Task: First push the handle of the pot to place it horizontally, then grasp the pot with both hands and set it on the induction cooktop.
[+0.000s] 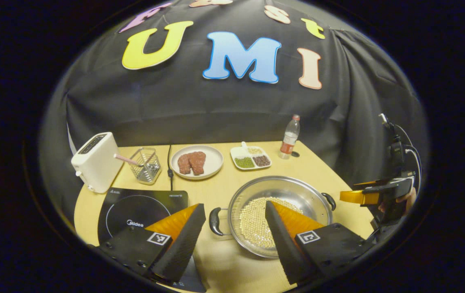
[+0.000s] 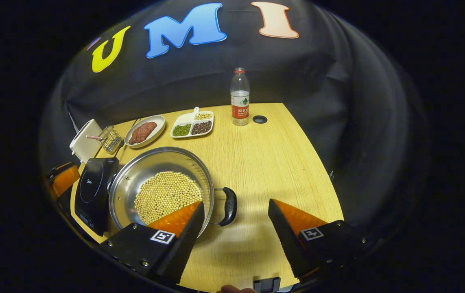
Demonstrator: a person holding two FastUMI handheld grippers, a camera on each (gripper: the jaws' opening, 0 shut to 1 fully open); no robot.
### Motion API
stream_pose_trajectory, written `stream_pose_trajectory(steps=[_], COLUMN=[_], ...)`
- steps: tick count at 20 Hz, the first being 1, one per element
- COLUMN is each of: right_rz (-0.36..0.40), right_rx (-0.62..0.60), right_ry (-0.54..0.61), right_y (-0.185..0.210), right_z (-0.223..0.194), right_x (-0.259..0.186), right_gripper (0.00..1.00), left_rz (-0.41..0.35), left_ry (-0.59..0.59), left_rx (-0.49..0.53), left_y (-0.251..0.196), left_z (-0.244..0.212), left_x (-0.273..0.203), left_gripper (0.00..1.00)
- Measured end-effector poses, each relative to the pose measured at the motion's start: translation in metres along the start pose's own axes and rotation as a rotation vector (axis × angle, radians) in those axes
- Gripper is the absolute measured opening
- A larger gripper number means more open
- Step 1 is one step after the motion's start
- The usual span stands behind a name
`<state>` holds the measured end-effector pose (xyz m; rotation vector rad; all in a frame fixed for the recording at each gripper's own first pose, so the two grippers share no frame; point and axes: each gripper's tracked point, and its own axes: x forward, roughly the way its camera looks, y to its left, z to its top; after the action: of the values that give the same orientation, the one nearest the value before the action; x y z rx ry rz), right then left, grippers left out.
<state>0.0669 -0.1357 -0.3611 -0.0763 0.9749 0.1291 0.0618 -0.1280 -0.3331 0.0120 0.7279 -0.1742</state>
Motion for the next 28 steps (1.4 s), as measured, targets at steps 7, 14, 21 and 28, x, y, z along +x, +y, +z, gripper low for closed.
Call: stream_pose_trajectory(steps=[7, 14, 21, 28], right_rz=[0.015, 0.007, -0.006, -0.027], right_rx=[0.010, 0.013, 0.025, 0.033], right_ry=[0.032, 0.065, 0.113, 0.161], right_y=[0.012, 0.015, 0.016, 0.014], right_z=[-0.005, -0.007, -0.021, -0.039], right_x=[0.027, 0.055, 0.077, 0.093], right_gripper=[0.96, 0.96, 0.96, 0.96], left_rz=[0.037, 0.037, 0.036, 0.000], left_ry=[0.080, 0.167, 0.248, 0.298], left_rx=[0.007, 0.016, 0.020, 0.015], left_y=[0.021, 0.032, 0.041, 0.034], left_z=[-0.028, -0.056, -0.086, -0.101], left_x=[0.057, 0.096, 0.119, 0.128], left_gripper=[0.97, 0.97, 0.95, 0.94])
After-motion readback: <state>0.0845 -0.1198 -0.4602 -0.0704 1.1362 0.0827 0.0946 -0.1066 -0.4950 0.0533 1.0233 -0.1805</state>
